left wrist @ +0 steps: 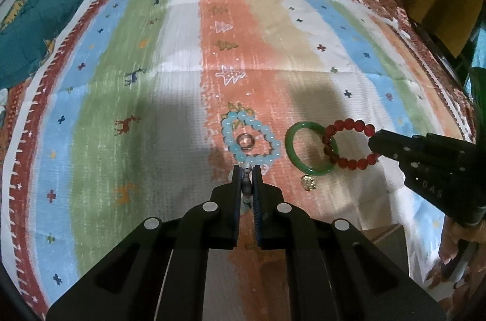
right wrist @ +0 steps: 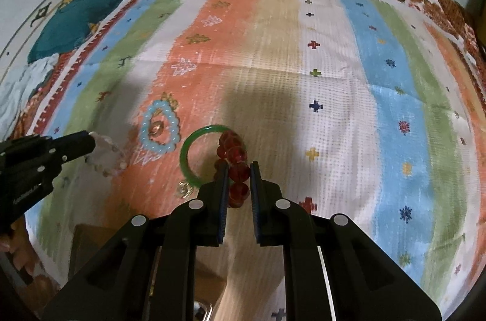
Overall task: Organize jewelry
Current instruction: 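Lift both held bracelets and carry them toward the silver tin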
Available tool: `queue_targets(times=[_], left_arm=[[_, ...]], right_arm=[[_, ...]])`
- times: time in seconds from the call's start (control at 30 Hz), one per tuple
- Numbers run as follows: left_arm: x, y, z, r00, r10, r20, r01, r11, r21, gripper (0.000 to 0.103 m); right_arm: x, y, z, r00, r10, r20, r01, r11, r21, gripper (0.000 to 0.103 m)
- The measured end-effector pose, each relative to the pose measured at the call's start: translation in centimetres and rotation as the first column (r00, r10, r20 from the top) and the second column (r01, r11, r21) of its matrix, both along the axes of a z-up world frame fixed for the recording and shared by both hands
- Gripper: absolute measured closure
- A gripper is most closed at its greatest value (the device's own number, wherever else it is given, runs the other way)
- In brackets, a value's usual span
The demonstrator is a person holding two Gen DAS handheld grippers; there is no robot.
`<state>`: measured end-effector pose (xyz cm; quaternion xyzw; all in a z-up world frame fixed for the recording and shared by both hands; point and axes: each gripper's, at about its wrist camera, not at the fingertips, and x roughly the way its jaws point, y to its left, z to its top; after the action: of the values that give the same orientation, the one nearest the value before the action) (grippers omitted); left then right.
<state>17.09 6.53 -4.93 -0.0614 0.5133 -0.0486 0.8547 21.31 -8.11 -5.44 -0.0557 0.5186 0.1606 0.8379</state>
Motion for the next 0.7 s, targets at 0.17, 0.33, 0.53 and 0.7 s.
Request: queue_targets(times=[0.17, 0.33, 0.53, 0.7], left_arm=[[-0.7, 0.0, 0.9, 1.000, -0.001, 0.020, 0.001, 1.000, -0.002, 0.097], [-1.3, -0.1, 1.4, 0.999, -0.002, 0.034, 0.002, 1.000, -0.004, 0.097], [-1.7, -0.3, 1.8, 0.999, -0.005, 0.044, 0.005, 1.000, -0.003, 0.097], [-2.0, -0.5, 2.2, 0.999, -0.008, 0.051, 0.008, 1.000, -0.003, 0.097]], right_arm=[[-0.7, -0.3, 1.0, 1.000, 0.002, 0.018, -0.003, 1.000, 0.011, 0.089], [-1.3, -0.3, 1.6, 1.000, 0.005, 0.028, -0.006, 1.000, 0.026, 0.089], [-2.4, -0.2, 2.3, 0.999, 0.018, 0.042, -0.020, 0.999, 0.043, 0.089], [-3.2, -0.2, 3.1, 0.998, 0.022, 0.058, -0.025, 0.998, 0.064, 0.089]])
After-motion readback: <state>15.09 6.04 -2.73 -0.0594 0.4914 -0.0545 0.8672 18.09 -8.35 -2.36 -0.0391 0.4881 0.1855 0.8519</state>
